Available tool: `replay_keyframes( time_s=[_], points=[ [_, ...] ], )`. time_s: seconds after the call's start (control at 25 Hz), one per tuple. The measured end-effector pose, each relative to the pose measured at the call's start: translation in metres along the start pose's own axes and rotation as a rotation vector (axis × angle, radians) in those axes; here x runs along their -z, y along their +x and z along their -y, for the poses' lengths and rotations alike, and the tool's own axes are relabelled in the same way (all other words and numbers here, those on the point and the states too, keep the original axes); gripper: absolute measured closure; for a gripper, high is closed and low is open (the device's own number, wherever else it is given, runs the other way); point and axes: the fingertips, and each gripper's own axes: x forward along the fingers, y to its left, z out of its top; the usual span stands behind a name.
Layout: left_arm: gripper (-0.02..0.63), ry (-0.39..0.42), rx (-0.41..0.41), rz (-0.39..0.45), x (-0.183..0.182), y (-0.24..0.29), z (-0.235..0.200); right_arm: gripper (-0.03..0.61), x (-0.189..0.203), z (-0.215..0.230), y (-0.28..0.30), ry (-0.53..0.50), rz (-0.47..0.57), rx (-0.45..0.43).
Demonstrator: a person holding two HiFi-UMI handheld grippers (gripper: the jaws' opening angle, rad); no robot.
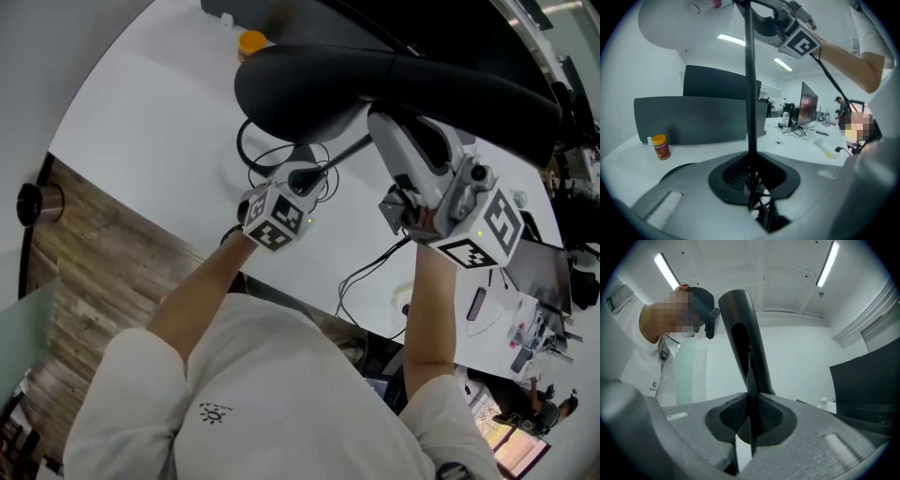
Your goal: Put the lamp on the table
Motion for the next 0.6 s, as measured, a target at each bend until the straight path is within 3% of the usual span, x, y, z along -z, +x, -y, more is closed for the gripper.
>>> replay_keyframes(
  time_s=[0.6],
  points=[
    [0.566, -0.111, -0.068, -0.014, 0.043, 0.053, -0.064, 0.538, 0.066, 0.068, 0.043, 0.07, -0.069, -0.065]
  ],
)
